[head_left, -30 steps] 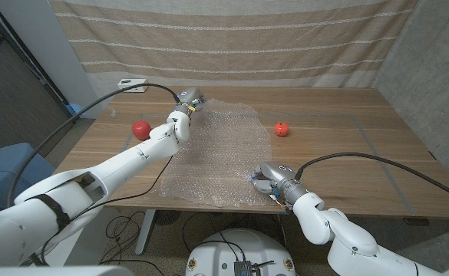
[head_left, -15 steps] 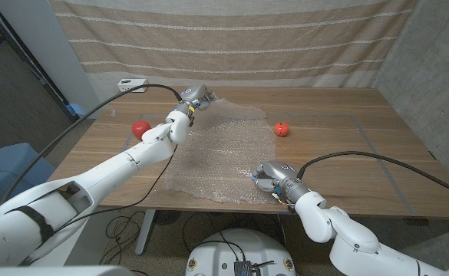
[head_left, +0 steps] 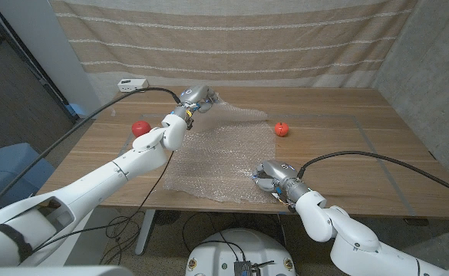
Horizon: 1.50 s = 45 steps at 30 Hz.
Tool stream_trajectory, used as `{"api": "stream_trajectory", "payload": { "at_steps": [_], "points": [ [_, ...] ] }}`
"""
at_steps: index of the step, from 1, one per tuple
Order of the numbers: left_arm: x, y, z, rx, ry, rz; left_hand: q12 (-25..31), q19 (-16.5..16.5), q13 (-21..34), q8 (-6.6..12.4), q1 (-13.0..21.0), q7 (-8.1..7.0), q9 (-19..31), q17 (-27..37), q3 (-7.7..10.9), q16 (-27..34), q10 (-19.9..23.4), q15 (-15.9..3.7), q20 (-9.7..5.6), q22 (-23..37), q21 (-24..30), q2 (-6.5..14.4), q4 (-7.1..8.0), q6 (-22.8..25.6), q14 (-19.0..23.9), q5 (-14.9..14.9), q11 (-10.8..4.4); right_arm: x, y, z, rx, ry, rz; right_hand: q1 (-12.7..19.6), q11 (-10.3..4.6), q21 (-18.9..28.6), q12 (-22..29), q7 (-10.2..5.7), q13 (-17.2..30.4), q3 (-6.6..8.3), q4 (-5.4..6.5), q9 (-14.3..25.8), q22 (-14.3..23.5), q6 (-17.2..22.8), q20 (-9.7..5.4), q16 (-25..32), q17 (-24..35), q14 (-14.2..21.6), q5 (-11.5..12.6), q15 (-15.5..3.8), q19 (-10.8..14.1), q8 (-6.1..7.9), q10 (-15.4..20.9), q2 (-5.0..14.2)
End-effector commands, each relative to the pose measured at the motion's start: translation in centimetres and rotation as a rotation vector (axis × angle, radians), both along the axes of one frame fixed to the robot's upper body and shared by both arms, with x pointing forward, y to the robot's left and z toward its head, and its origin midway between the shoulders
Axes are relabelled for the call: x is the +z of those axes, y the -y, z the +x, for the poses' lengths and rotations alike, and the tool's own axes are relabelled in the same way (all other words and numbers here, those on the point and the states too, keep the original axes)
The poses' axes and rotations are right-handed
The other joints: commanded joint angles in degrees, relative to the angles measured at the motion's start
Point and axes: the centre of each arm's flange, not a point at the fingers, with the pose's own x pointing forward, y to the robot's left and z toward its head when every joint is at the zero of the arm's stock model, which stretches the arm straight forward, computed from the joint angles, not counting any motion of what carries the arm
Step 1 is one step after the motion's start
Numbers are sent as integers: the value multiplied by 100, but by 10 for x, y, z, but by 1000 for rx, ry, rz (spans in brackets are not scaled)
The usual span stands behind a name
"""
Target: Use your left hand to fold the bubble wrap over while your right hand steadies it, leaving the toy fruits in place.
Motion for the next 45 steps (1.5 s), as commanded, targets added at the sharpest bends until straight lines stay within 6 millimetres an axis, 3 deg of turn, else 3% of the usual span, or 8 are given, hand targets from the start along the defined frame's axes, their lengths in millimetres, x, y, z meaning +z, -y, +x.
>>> {"api": "stream_trajectory", "payload": {
  "at_steps": [1, 11, 20, 32, 45],
  "points": [
    [-12, -8, -41, -111, 74, -14, 23, -46, 77, 74, 30, 17, 56, 1411, -12, 200, 99, -599, -48, 24, 102, -21, 17, 61, 142, 102, 48, -1, -5, 3, 11, 0, -11, -43, 25, 3, 2, 13, 9, -9, 17, 14, 14, 14, 7, -12, 18, 14, -6, -151, 44, -22, 36, 15],
    [-22, -18, -64, -298, 137, -67, 21, -163, 194, 95, -11, 9, 65, 1464, -12, 178, 94, -594, -57, 36, 247, -30, 39, 99, 141, 234, 29, 0, -12, 5, 13, 0, -21, -57, 37, 4, -3, 19, 10, 2, 20, 14, 14, 46, 12, -27, 5, 32, -2, -141, 52, -21, 55, 18],
    [-31, -24, -79, -428, 92, -101, 28, -283, 299, 123, -64, -15, 48, 1465, 0, 129, 136, -581, -42, 17, 364, -88, 42, 186, 169, 360, -5, 1, -11, 5, -3, -3, -27, -63, 36, 2, -12, 34, 11, -4, 19, 15, 14, 47, 8, -29, 14, 30, -3, -141, 53, -31, 62, 27],
    [-38, -28, -93, -523, -26, -73, 17, -431, 410, 133, -120, -66, 24, 1434, 28, 32, 155, -590, -21, -30, 486, -156, 38, 247, 170, 486, -33, 3, -5, 8, -31, -18, -47, -73, 49, 3, -21, 21, 12, -8, 17, 16, 14, 60, 1, -33, 16, 43, -2, -148, 65, -38, 78, 33],
    [-27, -41, -103, -636, -267, -25, 27, -569, 517, 146, -125, -81, 17, 1406, 61, -87, 205, -607, 5, -101, 611, -214, 22, 311, 163, 590, -37, 3, 1, 14, -57, -44, -72, -81, 29, 3, -32, 29, 13, 10, 14, 16, 14, 79, -6, -49, 0, 71, 1, -149, 76, -42, 91, 37]
  ]
}}
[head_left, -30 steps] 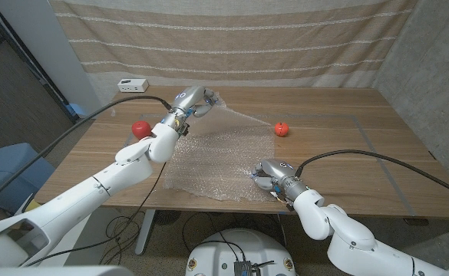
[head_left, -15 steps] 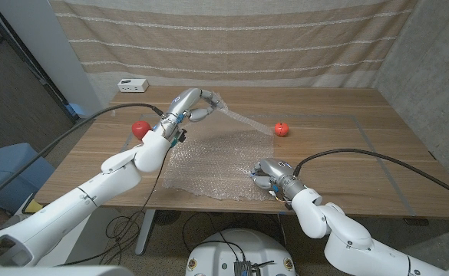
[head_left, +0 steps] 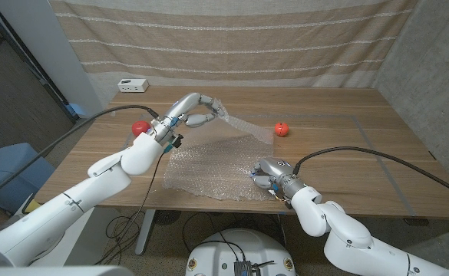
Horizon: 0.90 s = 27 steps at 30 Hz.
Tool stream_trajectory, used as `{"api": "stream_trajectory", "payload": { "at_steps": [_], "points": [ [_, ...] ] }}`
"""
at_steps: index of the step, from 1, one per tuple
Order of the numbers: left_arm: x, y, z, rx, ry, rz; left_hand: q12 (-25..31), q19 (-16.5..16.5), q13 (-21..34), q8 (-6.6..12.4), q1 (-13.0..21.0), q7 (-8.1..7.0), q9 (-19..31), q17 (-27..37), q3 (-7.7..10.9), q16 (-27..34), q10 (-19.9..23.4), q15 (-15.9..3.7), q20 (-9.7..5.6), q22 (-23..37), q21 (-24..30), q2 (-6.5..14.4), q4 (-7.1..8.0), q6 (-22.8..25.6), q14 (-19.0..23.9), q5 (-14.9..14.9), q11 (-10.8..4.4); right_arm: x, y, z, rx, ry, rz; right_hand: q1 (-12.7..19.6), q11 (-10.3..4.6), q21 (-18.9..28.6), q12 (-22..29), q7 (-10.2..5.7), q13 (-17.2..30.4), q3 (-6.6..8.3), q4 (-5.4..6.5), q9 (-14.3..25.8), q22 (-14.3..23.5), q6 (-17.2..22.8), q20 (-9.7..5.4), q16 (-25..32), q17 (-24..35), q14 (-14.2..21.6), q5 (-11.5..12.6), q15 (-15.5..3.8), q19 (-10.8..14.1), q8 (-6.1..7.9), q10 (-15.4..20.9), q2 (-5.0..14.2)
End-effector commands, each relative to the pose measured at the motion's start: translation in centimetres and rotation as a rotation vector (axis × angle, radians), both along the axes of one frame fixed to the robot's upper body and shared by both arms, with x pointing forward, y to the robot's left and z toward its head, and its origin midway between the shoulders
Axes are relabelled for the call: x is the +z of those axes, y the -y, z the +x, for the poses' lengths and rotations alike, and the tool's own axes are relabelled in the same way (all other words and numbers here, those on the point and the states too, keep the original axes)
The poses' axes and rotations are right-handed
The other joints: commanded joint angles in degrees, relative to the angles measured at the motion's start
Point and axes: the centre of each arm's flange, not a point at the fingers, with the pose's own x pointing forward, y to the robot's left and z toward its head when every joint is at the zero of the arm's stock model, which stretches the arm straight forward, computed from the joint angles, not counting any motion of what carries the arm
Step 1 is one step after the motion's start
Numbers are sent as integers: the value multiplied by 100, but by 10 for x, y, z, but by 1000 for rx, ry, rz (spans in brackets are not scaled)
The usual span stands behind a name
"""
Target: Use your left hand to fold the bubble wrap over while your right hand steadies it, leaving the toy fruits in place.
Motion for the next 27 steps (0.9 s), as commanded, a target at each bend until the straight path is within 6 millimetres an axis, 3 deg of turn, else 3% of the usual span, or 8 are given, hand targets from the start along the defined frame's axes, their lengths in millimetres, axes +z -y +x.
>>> {"api": "stream_trajectory", "payload": {
  "at_steps": [1, 9, 17, 27],
  "points": [
    [8, -11, -10, -110, -187, 103, 34, -50, 46, 36, 11, 14, 36, 1198, 39, -47, 70, -603, -44, -15, 87, -73, 2, 46, 169, 67, 19, 0, 7, 5, -29, -23, -24, -59, -11, 3, -1, 10, 25, 10, 15, 17, 12, 58, 12, -22, 0, 48, 0, -127, 55, -22, 52, 14],
    [18, -23, -13, -102, -309, 200, 4, -212, 124, 22, -3, 35, 78, 1242, 36, -121, 3, -596, 21, -74, 145, -68, 15, -36, 48, 133, 40, 1, 9, 6, -37, -26, -37, -63, -15, 4, -6, 17, 25, 27, 9, 17, 12, 67, 2, -41, -17, 60, 2, -130, 64, -25, 62, 8],
    [26, -43, -36, -47, -295, 208, -44, -292, 218, -4, 13, 52, 105, 1412, 11, -89, -99, -561, 33, -149, 263, 42, 28, -135, -35, 167, 26, 5, 10, 10, -43, -33, -49, -63, -10, 1, -13, 23, 26, 25, 6, 17, 11, 77, -4, -44, -6, 55, -1, -127, 65, -28, 73, 18],
    [22, -65, -60, -47, -348, 217, -93, -319, 285, -10, -2, 33, 156, 1461, 22, -116, -188, -581, 0, -214, 359, 70, 31, -234, -57, 194, 26, 9, 9, 15, -41, -34, -63, -62, -1, -2, -20, 20, 26, 35, -1, 17, 11, 82, -10, -53, -10, 73, 0, -131, 68, -33, 87, 19]
  ]
}}
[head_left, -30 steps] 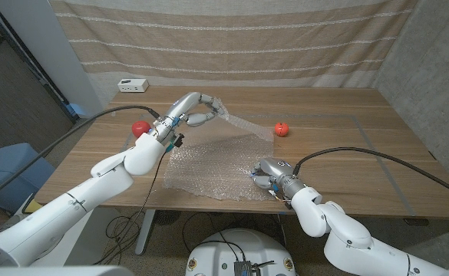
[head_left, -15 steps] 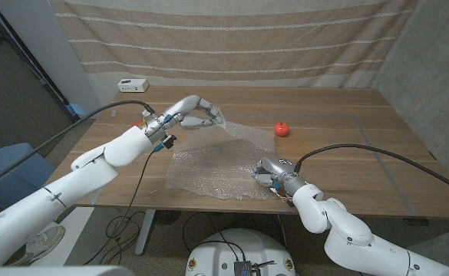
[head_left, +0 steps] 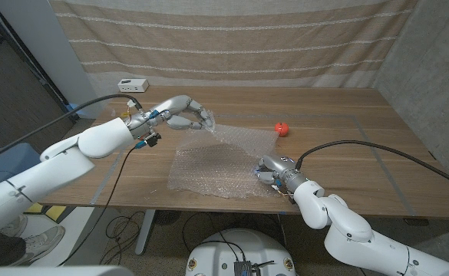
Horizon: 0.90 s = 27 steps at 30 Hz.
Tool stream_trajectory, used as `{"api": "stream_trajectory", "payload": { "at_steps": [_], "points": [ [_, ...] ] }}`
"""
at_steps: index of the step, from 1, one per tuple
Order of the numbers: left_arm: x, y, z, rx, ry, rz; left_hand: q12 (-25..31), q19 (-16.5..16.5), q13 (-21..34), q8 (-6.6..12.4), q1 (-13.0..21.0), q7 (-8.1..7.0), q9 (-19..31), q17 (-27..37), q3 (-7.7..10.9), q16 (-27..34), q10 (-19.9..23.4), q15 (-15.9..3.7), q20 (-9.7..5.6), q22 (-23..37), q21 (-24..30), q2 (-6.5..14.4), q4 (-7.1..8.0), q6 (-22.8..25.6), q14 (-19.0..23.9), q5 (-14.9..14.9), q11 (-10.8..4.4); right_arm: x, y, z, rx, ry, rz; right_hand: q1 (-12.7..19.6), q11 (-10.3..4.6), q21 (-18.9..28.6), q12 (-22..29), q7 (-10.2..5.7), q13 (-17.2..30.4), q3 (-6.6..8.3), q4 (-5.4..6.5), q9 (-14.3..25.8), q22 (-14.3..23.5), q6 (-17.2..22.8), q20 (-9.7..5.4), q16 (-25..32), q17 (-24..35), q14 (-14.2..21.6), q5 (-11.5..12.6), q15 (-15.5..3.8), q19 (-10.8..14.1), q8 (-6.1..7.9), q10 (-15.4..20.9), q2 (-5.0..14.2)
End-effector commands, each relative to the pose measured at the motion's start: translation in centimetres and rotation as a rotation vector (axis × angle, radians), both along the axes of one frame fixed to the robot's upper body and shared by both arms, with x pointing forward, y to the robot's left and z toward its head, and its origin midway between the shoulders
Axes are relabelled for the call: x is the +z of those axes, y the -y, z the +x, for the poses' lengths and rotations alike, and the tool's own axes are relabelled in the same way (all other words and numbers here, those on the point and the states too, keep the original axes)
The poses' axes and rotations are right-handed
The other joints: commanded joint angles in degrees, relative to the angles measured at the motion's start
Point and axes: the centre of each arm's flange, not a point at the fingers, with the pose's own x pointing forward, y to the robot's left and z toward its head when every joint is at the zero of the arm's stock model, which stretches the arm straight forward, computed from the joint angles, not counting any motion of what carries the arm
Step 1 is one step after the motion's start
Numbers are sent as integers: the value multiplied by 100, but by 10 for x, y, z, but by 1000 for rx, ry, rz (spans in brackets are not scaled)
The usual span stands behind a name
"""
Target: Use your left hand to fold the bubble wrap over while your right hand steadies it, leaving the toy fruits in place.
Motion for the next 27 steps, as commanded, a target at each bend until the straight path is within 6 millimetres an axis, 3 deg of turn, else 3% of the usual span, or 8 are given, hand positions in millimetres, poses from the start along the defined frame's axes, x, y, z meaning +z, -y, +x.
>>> {"api": "stream_trajectory", "payload": {
  "at_steps": [1, 9, 15, 18, 20, 21, 24, 27],
  "points": [
    [-1, -25, -33, 32, -59, 48, -32, -37, 42, -13, 42, -7, 40, 790, 19, 17, -55, -503, -2, -9, 68, 80, 29, -49, 16, 50, 0, 5, -1, 6, -2, -8, -22, -34, 26, -2, 1, -1, 22, 34, -2, 17, 11, 64, 0, -15, 14, 72, -1, -130, 59, -11, 53, -9],
    [-10, -32, -38, 123, -122, 105, -49, -72, 95, -11, 34, 5, 66, 832, 30, -10, -68, -473, -15, -62, 141, 110, 34, -90, -21, 67, 15, 8, 0, 9, -7, -10, -21, -40, 35, -3, -6, 1, 22, 38, -1, 18, 10, 70, 1, -22, 14, 79, 0, -132, 65, -14, 60, -7],
    [-15, -29, -32, 193, -204, 190, -151, -295, 136, -32, 25, 92, 119, 955, 20, -82, -218, -383, 89, -154, 202, 173, 37, -233, -277, 71, 100, 14, 2, 9, -13, 3, -11, -79, 16, -7, -11, -5, 22, 38, 14, 17, 10, 71, 38, -47, -2, 78, -3, -129, 61, -17, 64, -32],
    [-18, -26, -26, 223, -231, 220, -174, -332, 146, -39, 18, 115, 132, 966, 30, -109, -260, -340, 117, -177, 215, 198, 44, -274, -327, 72, 106, 17, 6, 7, -17, 13, 11, -169, -29, -7, -37, 8, 22, 4, 35, 17, 10, 51, 79, -74, -26, 98, -22, -120, 71, -29, 24, -118],
    [-19, -23, -21, 228, -254, 237, -185, -368, 149, -49, 4, 144, 138, 961, 40, -131, -271, -338, 130, -194, 220, 209, 51, -311, -339, 76, 110, 20, 10, 4, -17, 20, 43, -192, 21, -10, -34, -4, 22, -9, 8, 17, 10, 35, 114, -103, -51, 101, -31, -112, 71, -35, 44, -206],
    [-20, -22, -18, 228, -262, 244, -196, -376, 148, -49, -4, 148, 138, 960, 44, -144, -288, -332, 144, -202, 225, 217, 56, -312, -355, 76, 115, 21, 13, 2, -9, 27, 72, -195, 67, -15, -12, 50, 24, 12, 2, 18, 9, 85, 125, -65, -50, 234, -25, -114, 68, -15, 110, -213],
    [-23, -15, -9, 214, -289, 271, -220, -408, 139, -55, -45, 156, 135, 941, 53, -185, -313, -301, 178, -225, 234, 225, 74, -325, -382, 79, 152, 23, 20, -5, 4, 69, 134, 70, 232, -24, 99, 172, 100, 353, -138, 38, 3, 289, 190, -32, -33, 529, 143, -90, 102, 61, 320, -176],
    [-25, -9, -1, 201, -313, 291, -238, -448, 136, -73, -79, 183, 141, 925, 69, -224, -327, -292, 200, -252, 241, 238, 84, -383, -402, 82, 182, 26, 25, -13, 8, 116, 169, 91, 265, -35, 147, 253, 135, 450, -141, 44, -3, 383, 225, -27, -26, 642, 217, -40, 108, 91, 399, -292]
  ]
}}
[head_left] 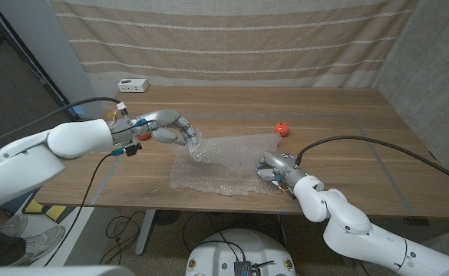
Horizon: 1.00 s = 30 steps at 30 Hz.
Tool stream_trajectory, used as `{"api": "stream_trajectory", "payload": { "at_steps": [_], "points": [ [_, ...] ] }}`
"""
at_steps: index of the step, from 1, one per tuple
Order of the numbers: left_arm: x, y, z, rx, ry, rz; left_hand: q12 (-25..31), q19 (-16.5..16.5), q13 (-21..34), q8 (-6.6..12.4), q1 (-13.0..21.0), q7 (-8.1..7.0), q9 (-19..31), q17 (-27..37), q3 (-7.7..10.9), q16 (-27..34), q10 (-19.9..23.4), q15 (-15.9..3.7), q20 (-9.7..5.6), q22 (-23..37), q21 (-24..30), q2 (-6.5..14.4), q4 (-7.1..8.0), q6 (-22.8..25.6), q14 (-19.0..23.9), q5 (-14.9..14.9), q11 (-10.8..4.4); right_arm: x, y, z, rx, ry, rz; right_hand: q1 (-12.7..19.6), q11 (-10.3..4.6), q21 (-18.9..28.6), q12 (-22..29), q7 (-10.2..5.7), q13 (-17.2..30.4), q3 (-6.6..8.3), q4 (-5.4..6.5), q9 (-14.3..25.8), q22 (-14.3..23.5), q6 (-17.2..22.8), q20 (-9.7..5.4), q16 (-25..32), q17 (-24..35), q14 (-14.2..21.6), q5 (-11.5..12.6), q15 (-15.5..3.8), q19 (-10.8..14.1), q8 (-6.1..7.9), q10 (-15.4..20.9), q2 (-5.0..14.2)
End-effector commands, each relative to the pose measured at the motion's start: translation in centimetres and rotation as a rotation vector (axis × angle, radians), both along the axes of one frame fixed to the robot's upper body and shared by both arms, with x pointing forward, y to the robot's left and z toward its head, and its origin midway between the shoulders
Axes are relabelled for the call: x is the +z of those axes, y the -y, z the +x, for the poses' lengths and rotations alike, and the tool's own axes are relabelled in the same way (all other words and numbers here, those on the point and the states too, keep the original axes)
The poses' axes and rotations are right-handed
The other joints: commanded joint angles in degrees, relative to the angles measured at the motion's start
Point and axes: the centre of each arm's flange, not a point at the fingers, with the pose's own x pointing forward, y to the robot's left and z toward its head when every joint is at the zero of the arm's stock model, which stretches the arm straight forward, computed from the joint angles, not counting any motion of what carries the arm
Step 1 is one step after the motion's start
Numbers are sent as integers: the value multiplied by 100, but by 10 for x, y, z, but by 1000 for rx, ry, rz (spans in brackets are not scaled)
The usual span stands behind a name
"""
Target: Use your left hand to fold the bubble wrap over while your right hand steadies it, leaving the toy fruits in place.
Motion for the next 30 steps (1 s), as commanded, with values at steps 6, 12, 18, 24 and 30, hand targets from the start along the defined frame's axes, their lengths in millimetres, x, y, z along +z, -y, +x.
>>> {"api": "stream_trajectory", "payload": {
  "at_steps": [6, 12, 18, 24, 30],
  "points": [
    [-16, 22, 37, 2, -174, 113, -57, -49, 26, -43, -79, 37, 25, -70, 57, -116, -46, -334, 43, -48, 56, 49, 59, -103, -60, 43, 54, 18, 25, -29, 33, 160, 235, -94, 253, -16, 94, 136, 83, 181, 80, 27, 1, 158, 132, 66, 88, 321, 130, 103, 88, 43, 259, -223],
    [-21, 29, 47, -19, -211, 123, -103, -76, 15, -57, -164, 58, 12, -159, 82, -220, -101, -288, 68, -90, 69, 63, 84, -129, -104, 47, 88, 28, 34, -37, 73, 235, 417, -310, 234, -10, 65, 146, 115, 182, 187, 31, 12, 65, 177, 72, 142, 349, 128, 166, 114, -6, 148, -245],
    [-24, 34, 54, -43, -241, 129, -194, -117, -42, -91, -326, 79, -4, -251, 80, -325, -180, -235, 94, -131, 71, 62, 146, -205, -160, 40, 141, 33, 44, -42, 85, 407, 549, -1019, 268, 18, 36, 162, 209, -9, 475, 54, 49, -218, 285, 260, 413, 606, -32, 166, 162, -73, -83, -290],
    [-25, 37, 58, -61, -272, 142, -331, -186, -117, -144, -560, 113, -7, -389, 75, -488, -311, -170, 127, -168, 56, 44, 222, -351, -308, 28, 227, 28, 53, -48, -25, 690, 676, -1149, 178, 14, -21, 114, 262, -7, 513, 71, 73, -351, 252, 330, 685, 442, -101, 113, 101, -63, -372, 26],
    [-22, 37, 61, -68, -289, 160, -499, -302, -197, -224, -905, 100, -23, -540, 38, -647, -459, -119, 173, -195, 12, -22, 322, -549, -469, -5, 256, 22, 56, -48, -145, 853, 752, -1362, 27, -109, -242, -92, 241, 75, 424, 71, 93, -1154, 270, -66, 843, -524, -116, 191, -351, -146, -1214, 158]
  ]
}}
